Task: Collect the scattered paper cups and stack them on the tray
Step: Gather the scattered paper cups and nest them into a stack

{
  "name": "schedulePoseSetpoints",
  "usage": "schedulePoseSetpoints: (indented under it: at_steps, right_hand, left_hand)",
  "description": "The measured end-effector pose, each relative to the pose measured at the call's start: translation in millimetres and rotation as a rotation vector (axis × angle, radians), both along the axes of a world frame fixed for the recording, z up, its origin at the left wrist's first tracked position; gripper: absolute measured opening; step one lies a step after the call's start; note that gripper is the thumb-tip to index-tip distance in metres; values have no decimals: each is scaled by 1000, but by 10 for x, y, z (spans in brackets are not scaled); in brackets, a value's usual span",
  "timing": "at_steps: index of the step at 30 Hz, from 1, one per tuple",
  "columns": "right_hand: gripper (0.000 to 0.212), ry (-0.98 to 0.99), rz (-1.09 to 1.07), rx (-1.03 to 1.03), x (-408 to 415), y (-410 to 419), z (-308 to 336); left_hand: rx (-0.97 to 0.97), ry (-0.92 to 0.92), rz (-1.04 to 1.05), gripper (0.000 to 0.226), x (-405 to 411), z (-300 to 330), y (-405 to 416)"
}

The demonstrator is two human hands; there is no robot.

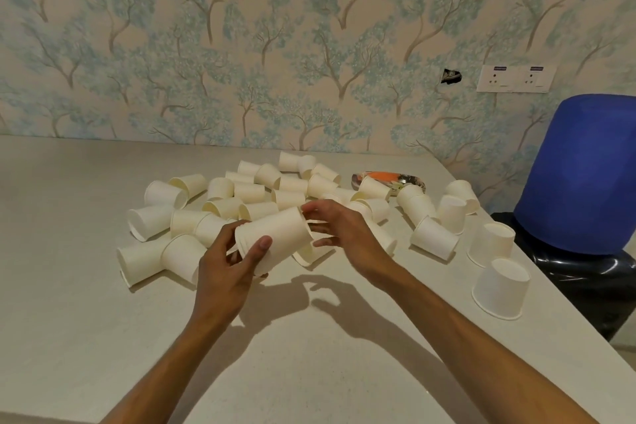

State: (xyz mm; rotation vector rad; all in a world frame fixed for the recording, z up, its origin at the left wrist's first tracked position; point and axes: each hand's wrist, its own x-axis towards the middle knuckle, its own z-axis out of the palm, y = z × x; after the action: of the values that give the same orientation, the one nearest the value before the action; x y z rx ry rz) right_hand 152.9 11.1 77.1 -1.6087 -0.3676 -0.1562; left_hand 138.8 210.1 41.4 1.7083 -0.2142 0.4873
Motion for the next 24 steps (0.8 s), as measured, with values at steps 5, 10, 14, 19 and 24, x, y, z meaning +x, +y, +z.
schedulePoseSetpoints:
  at_steps: [5, 10, 14, 19, 24]
  right_hand:
    - [54, -268, -151, -932, 348, -313, -241]
    - [71, -533, -87, -1358, 698, -302, -485]
    - [74, -505, -82, -1135, 711, -362, -473]
    - [75, -226, -8, -500, 518, -414, -59]
    - [53, -256, 143, -333, 448, -205, 206]
  left_hand:
    - [-37, 43, 78, 56, 89, -15, 51]
    - [-30, 60, 146, 58, 127, -2, 22]
    - [-16, 72, 201, 62, 138, -28, 1]
    - [5, 63, 204, 67, 147, -46, 48]
    - [57, 80, 99, 68, 145, 18, 111]
